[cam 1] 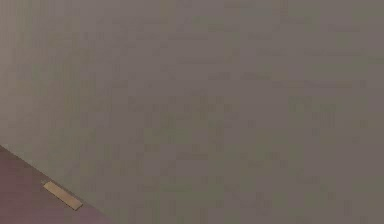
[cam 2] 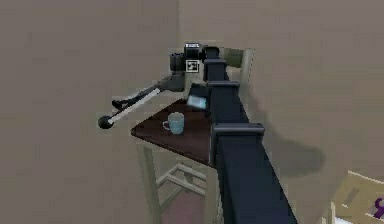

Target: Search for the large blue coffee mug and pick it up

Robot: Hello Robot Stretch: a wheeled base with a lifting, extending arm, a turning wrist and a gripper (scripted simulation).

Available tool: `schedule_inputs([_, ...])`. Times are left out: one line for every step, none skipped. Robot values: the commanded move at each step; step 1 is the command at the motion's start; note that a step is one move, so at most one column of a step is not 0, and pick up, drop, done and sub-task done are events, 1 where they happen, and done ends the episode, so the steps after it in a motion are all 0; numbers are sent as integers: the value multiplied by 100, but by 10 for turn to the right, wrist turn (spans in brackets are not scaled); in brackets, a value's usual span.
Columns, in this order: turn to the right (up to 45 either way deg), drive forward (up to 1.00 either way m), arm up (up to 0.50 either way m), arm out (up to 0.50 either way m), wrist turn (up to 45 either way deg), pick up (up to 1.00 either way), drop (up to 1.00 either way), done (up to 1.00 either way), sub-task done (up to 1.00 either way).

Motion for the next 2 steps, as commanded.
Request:
schedule_inputs([0,0,0,0,450,0,0,0,0])
schedule_inputs([0,0,0,0,360,0,0,0,0])
